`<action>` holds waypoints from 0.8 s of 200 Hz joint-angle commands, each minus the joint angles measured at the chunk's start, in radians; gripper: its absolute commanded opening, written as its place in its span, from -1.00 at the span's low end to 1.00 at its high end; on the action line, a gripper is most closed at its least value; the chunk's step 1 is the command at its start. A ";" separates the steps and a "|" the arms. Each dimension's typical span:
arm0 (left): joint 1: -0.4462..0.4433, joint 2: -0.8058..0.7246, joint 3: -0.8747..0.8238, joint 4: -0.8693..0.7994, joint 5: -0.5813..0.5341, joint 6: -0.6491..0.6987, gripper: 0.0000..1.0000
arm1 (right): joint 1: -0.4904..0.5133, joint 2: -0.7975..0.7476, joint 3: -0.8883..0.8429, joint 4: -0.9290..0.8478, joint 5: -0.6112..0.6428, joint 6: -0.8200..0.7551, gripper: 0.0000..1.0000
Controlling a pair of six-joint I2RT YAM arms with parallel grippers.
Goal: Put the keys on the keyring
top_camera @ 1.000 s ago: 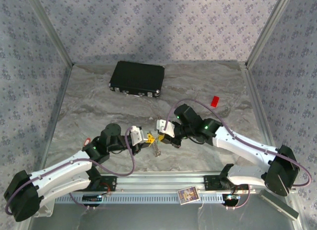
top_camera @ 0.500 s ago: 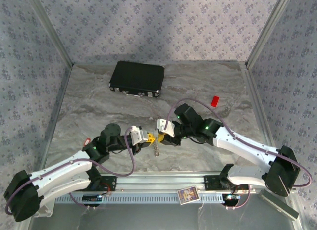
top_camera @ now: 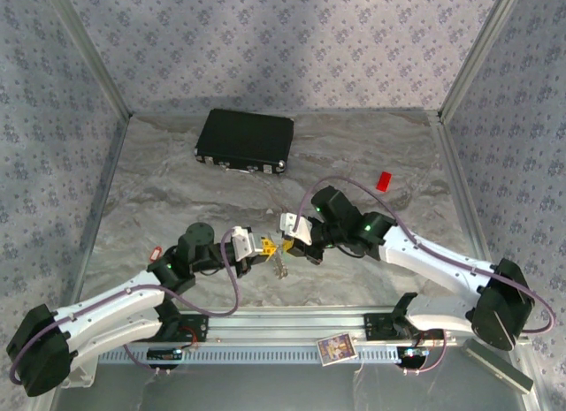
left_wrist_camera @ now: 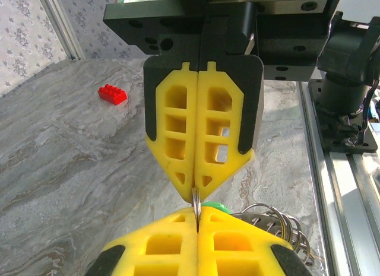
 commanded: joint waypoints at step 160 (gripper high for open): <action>-0.014 -0.003 0.001 0.121 0.029 -0.026 -1.00 | -0.008 -0.046 -0.060 0.159 -0.090 0.057 -0.74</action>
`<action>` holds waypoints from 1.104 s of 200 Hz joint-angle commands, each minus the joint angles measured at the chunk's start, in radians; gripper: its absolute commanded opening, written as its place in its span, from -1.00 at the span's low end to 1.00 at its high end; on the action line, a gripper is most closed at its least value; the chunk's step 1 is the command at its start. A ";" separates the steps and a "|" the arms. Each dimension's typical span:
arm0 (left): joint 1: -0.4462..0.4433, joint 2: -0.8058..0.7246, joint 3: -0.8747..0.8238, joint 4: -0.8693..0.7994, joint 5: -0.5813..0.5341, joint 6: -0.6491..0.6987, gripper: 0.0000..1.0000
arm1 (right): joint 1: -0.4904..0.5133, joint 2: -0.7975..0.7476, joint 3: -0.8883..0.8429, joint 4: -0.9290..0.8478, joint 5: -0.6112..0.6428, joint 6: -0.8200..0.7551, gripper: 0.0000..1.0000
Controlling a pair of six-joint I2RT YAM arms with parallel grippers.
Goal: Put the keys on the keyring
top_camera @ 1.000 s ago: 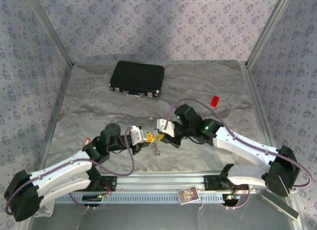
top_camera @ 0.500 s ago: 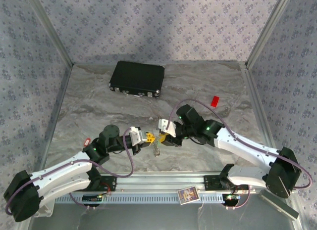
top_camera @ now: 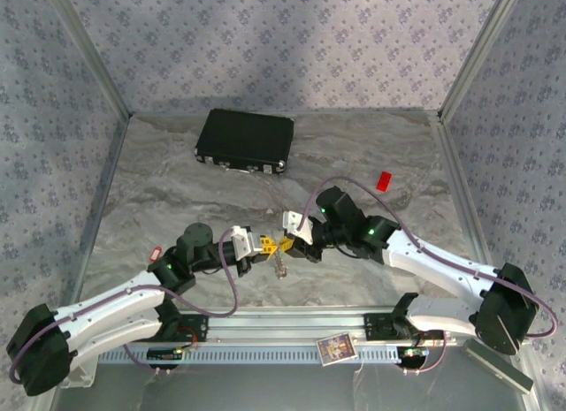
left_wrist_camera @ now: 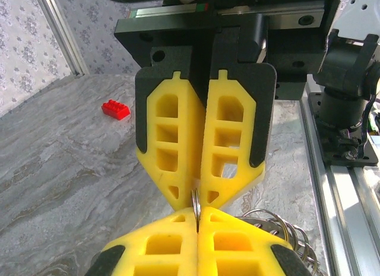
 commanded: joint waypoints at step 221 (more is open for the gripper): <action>-0.009 0.062 0.168 -0.255 0.009 0.088 -0.70 | 0.076 0.089 0.239 -0.325 0.118 -0.172 -1.00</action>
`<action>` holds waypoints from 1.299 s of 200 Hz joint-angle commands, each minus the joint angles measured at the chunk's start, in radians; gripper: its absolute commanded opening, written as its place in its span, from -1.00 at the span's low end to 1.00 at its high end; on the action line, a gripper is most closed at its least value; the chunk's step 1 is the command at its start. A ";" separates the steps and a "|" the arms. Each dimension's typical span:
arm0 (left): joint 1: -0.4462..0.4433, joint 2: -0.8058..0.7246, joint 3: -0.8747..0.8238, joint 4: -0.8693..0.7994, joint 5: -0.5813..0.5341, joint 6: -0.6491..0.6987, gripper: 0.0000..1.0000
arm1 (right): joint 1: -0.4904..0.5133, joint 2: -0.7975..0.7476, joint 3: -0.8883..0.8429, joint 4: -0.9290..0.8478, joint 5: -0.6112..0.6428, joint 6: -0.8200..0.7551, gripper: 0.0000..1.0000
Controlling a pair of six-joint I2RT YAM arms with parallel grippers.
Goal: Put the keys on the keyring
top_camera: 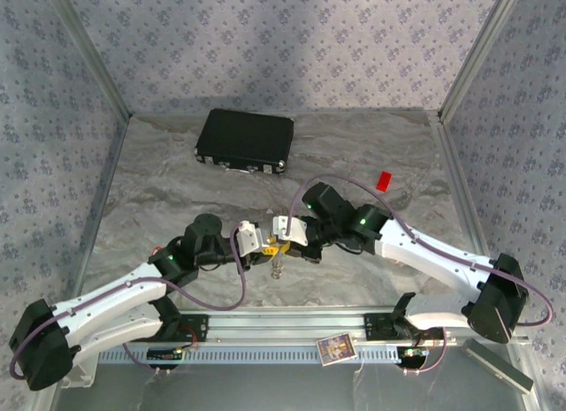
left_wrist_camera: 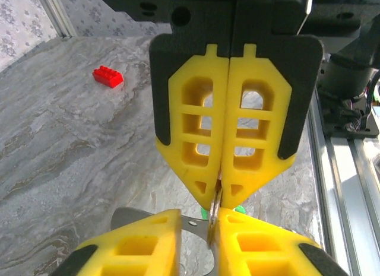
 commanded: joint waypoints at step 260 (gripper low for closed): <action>-0.008 -0.006 -0.059 0.207 0.039 -0.074 -1.00 | -0.096 -0.179 -0.253 0.316 -0.092 0.200 -0.81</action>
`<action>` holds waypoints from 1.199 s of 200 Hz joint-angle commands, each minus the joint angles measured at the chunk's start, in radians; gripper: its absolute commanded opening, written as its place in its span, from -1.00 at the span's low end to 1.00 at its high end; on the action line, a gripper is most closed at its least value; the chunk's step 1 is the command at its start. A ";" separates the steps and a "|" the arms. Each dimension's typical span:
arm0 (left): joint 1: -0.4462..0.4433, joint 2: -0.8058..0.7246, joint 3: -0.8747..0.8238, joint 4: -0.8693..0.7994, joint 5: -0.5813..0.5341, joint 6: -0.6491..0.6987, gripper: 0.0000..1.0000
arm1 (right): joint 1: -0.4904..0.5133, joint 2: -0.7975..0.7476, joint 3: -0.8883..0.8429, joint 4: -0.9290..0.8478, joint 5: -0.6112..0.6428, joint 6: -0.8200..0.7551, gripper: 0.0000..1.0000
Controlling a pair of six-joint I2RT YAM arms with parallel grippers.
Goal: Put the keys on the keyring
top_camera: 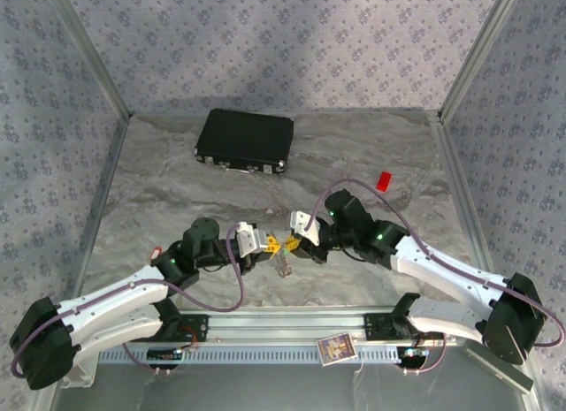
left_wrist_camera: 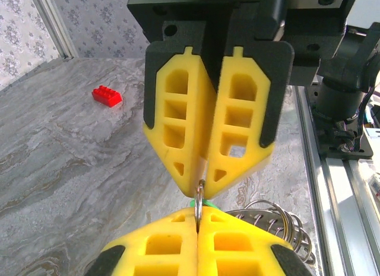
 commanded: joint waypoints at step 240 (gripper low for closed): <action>-0.006 -0.010 -0.006 0.088 0.038 -0.040 -1.00 | -0.002 0.021 -0.018 0.107 -0.064 0.034 -0.51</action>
